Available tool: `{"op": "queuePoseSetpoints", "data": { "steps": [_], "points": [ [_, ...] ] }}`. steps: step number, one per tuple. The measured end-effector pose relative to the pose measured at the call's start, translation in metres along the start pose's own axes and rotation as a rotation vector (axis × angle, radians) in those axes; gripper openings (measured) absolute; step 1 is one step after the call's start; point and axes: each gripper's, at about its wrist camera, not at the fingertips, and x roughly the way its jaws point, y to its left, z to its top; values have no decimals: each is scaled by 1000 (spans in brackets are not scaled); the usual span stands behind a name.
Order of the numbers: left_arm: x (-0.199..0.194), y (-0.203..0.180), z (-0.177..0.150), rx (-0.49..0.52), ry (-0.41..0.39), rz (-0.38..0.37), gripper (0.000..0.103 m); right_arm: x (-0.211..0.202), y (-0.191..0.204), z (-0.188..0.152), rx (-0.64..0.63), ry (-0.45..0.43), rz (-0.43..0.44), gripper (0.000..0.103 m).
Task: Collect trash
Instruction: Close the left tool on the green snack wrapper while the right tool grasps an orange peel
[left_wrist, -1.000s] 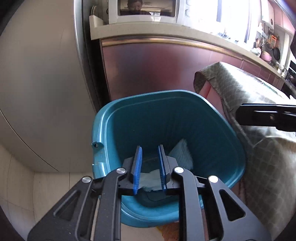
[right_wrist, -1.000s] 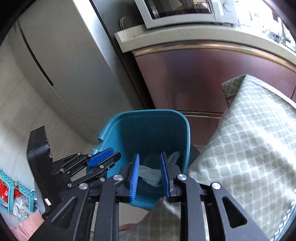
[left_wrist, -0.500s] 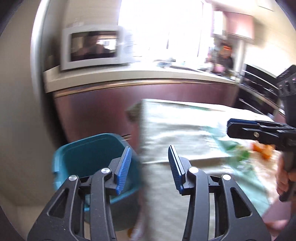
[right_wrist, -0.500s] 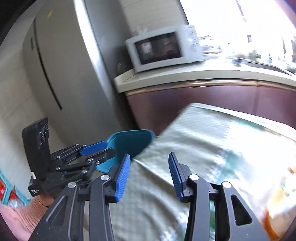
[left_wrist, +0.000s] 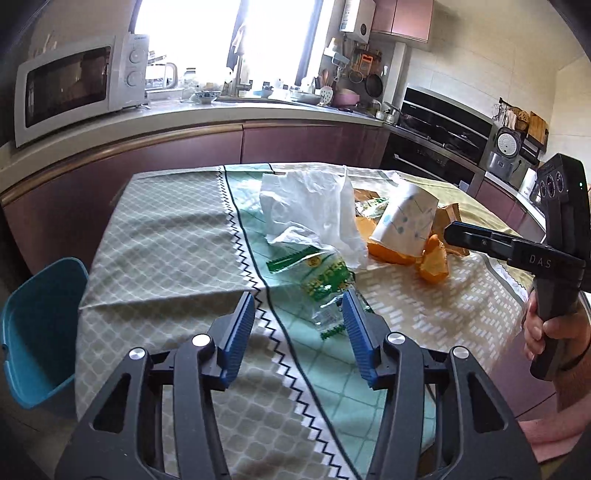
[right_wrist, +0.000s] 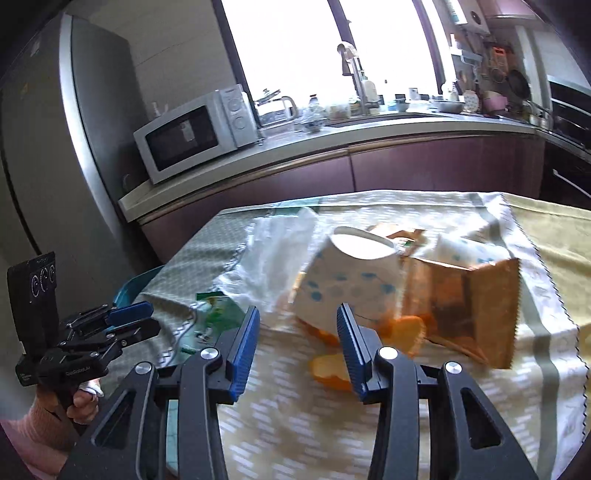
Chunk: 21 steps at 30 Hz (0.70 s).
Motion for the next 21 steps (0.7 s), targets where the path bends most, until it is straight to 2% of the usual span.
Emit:
{"op": "queuePoseSetpoints", "data": {
  "steps": [4, 8, 14, 16, 21],
  "points": [
    [22, -2, -7, -30, 29, -17, 51, 7, -32, -12, 92, 30, -49, 44],
    [34, -8, -10, -50, 66, -27, 55, 24, -38, -19, 134, 75, -20, 44],
    [51, -15, -13, -50, 121, 5, 55, 32, -38, -25, 165, 88, 7, 43],
    [56, -18, -14, -47, 134, 14, 55, 33, -40, -26, 178, 92, 11, 39],
    [60, -19, -9, -58, 142, 24, 53, 33, -50, -31, 237, 98, 45, 20]
  ]
}}
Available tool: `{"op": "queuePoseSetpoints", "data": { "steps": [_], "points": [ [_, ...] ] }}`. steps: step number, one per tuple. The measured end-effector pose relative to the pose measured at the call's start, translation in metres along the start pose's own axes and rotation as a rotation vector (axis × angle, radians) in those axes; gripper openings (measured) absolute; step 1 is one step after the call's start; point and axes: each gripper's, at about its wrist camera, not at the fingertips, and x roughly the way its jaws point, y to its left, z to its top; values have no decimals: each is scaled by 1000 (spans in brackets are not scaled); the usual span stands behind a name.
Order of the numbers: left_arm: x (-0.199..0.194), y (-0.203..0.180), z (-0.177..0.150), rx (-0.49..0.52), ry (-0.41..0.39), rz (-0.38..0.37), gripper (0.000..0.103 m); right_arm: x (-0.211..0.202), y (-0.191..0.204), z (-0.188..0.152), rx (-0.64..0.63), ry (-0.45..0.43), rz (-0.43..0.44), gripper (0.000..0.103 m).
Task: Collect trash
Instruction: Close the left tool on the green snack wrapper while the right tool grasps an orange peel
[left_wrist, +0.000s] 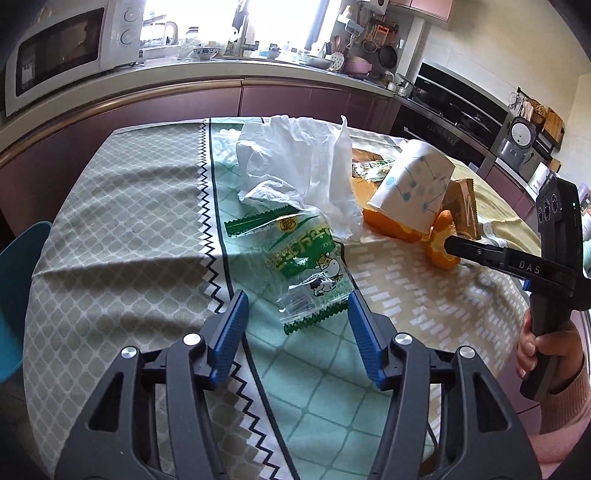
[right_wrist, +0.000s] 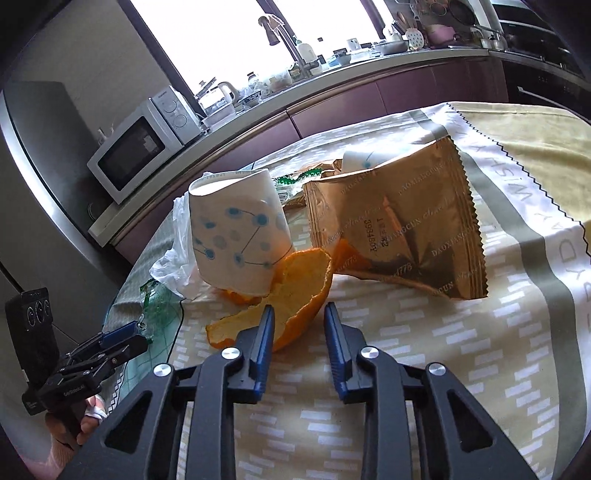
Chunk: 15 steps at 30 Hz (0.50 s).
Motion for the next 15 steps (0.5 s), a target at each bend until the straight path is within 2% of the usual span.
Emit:
{"op": "queuePoseSetpoints", "data": {
  "steps": [3, 7, 13, 14, 15],
  "points": [
    [3, 0, 3, -2, 9, 7, 43, -2, -1, -1, 8, 1, 7, 10],
    [3, 2, 6, -16, 13, -7, 27, -7, -2, -2, 15, -5, 22, 8],
    [0, 0, 3, -13, 5, -10, 23, -15, 4, -5, -2, -14, 42, 8],
    [-2, 0, 2, -13, 2, -18, 9, -16, 6, -6, -6, -15, 49, 8],
    [-3, 0, 2, -18, 2, -37, 6, -18, 7, -6, -8, -16, 57, 8]
  ]
}}
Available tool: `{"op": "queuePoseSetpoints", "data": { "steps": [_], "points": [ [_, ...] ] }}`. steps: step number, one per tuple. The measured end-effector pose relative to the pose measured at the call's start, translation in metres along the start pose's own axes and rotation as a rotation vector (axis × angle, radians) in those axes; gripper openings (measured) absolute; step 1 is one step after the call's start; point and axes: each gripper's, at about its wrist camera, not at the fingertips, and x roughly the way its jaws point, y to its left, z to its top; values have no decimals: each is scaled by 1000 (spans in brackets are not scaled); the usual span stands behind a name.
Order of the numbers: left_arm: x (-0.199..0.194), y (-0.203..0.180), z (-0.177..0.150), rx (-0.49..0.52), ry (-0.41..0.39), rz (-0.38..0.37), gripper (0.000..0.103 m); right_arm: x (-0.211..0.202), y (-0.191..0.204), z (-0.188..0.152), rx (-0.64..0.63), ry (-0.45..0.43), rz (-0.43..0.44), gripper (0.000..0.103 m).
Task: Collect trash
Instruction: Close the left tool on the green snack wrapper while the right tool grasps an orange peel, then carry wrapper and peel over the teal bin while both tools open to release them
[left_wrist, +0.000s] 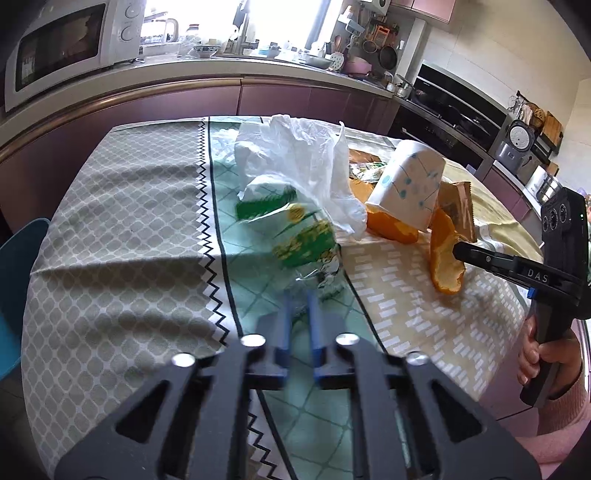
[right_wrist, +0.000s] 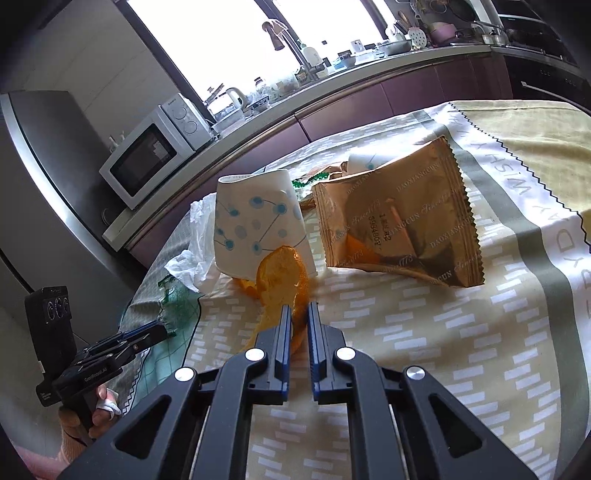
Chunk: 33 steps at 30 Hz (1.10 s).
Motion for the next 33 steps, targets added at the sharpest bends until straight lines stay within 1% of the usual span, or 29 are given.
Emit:
{"op": "queuePoseSetpoints", "data": {
  "steps": [1, 4, 13, 21, 24, 27, 33],
  "points": [
    [-2, 0, -1, -2, -5, -8, 6, -1, 1, 0, -4, -1, 6, 8],
    [-7, -2, -2, 11, -14, 4, 6, -3, 7, 1, -17, -1, 22, 8],
    [-21, 7, -8, -10, -24, -4, 5, 2, 27, 1, -50, 14, 84, 8],
    [-53, 17, -13, -9, -69, 0, 5, 5, 46, 5, -80, 16, 147, 8],
    [-66, 25, -14, -9, -92, 13, 5, 9, 59, 8, -96, 20, 190, 8],
    [-82, 37, -15, -20, -116, 47, 5, 18, 79, 13, -128, 28, 238, 8],
    [-119, 79, -16, -83, -177, 135, 5, 45, 138, 25, -230, 64, 345, 8]
  ]
}}
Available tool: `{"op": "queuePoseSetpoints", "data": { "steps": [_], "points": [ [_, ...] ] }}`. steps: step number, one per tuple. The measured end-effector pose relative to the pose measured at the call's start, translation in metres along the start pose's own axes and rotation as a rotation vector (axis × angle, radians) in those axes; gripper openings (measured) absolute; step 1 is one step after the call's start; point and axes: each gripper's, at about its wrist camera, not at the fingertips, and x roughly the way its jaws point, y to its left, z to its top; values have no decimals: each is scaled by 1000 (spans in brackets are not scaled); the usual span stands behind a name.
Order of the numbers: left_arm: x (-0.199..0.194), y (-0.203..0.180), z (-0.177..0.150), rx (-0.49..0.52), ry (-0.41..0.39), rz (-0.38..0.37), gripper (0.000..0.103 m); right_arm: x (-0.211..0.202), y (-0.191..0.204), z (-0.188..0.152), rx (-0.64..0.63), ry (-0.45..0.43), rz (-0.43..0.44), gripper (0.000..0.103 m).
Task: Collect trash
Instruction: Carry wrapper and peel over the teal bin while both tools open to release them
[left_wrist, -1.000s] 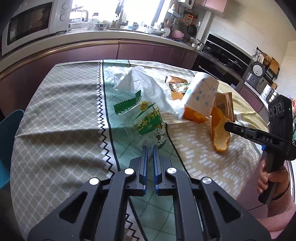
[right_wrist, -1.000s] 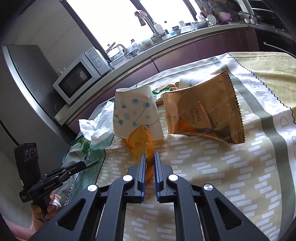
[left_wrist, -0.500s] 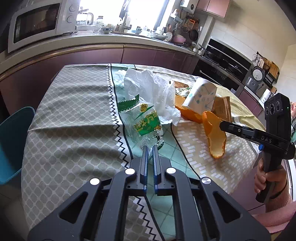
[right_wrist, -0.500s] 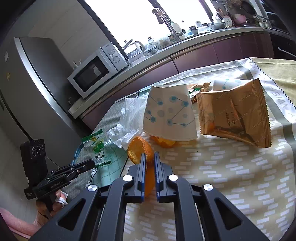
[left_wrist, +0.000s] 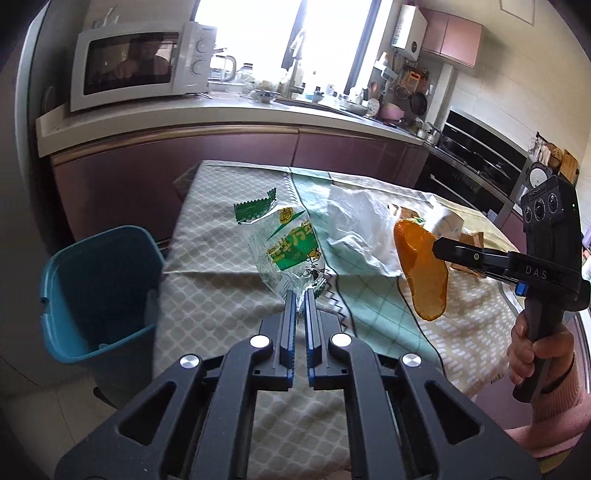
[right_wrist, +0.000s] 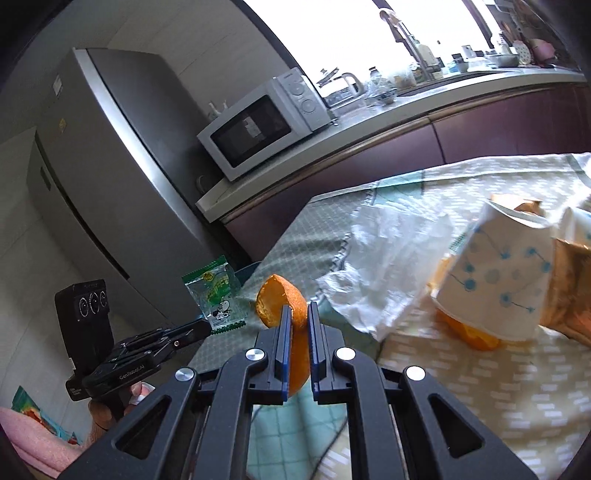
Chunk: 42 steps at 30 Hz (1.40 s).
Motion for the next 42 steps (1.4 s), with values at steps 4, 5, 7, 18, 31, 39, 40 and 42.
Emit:
{"op": "queuePoseSetpoints", "data": {
  "steps": [4, 5, 7, 18, 31, 39, 40, 42],
  "points": [
    [-18, 35, 7, -30, -38, 88, 5, 39, 31, 17, -64, 40, 73, 7],
    [-22, 45, 8, -40, -46, 112, 5, 50, 39, 21, -78, 51, 89, 7],
    [-30, 63, 10, -56, -58, 149, 5, 70, 55, 28, -104, 73, 117, 8],
    [-27, 156, 9, -146, -9, 290, 5, 183, 104, 52, -151, 203, 143, 7],
    [26, 205, -6, -202, 111, 312, 6, 275, 106, 32, -106, 388, 70, 10],
    [45, 210, -9, -232, 135, 311, 7, 263, 104, 34, -81, 361, 79, 16],
    [46, 209, -9, -233, 130, 307, 7, 260, 103, 34, -79, 355, 85, 16],
    [43, 203, -6, -223, 114, 308, 7, 248, 102, 34, -81, 336, 94, 16]
  ]
}}
